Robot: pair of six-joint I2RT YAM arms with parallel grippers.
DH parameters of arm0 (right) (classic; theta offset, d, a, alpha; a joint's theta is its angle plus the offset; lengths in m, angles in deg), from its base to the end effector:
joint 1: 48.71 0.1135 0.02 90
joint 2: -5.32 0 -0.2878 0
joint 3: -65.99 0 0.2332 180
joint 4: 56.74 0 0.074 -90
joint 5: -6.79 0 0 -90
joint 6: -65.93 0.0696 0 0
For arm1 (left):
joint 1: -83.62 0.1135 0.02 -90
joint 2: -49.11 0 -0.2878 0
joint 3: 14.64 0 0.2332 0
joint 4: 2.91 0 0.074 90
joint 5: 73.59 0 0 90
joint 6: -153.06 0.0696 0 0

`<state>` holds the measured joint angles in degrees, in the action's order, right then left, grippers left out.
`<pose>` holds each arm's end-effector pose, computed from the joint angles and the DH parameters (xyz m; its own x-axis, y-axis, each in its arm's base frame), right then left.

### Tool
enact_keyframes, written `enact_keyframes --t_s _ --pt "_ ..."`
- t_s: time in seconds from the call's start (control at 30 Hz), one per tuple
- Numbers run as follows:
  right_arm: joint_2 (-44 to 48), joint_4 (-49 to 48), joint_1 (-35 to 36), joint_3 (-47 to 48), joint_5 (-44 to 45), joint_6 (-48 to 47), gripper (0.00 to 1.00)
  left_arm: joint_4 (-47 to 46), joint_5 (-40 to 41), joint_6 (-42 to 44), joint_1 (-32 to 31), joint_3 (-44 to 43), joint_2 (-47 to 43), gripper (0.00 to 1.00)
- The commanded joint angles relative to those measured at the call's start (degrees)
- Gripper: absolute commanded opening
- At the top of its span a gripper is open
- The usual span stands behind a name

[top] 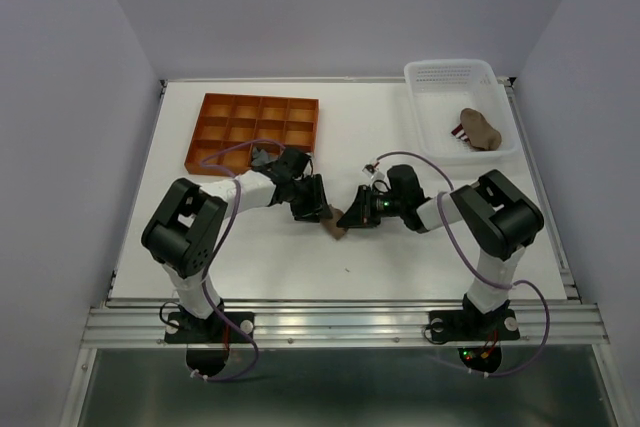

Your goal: Roll the socks

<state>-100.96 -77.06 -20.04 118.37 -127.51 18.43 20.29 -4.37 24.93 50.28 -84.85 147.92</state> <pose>0.2761 0.2064 0.1329 -0.9347 0.0400 -0.3533 -0.3017 0.4364 0.8476 0.2829 -0.2156 0.1770 -0.9469 -0.0681 -0.3143 0.1430 0.7862 -0.6011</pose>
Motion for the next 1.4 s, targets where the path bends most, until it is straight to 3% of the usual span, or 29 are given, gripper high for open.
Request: enact_keyframes --t_s 0.0,0.13,0.27,0.5,0.97,1.2,1.37 --pt "3.7 9.4 -0.4 2.9 5.6 -9.2 0.28 0.8 2.4 0.1 -0.6 -2.7 0.6 0.49" --pt "9.6 20.1 -0.4 5.9 10.9 -15.2 0.36 3.5 6.5 -0.4 -1.7 -5.0 1.4 0.47" --pt "14.0 24.4 -0.4 7.1 13.1 -18.8 0.36 4.4 7.3 -0.3 -2.7 -5.9 2.1 0.47" --pt "19.5 30.9 9.6 8.8 26.6 -27.4 0.38 6.4 8.6 -0.2 -3.5 -6.7 2.0 0.47" --pt "14.1 34.1 18.0 12.2 41.0 -33.7 0.4 6.9 7.7 -0.4 -3.8 -7.2 2.4 0.47" --pt "11.4 35.0 18.5 13.1 42.4 -34.5 0.43 7.5 6.9 0.2 -3.8 -8.2 1.8 0.51" --pt "9.8 35.0 19.1 13.2 44.0 -34.7 0.44 8.2 7.0 0.4 -3.6 -8.9 1.2 0.6"
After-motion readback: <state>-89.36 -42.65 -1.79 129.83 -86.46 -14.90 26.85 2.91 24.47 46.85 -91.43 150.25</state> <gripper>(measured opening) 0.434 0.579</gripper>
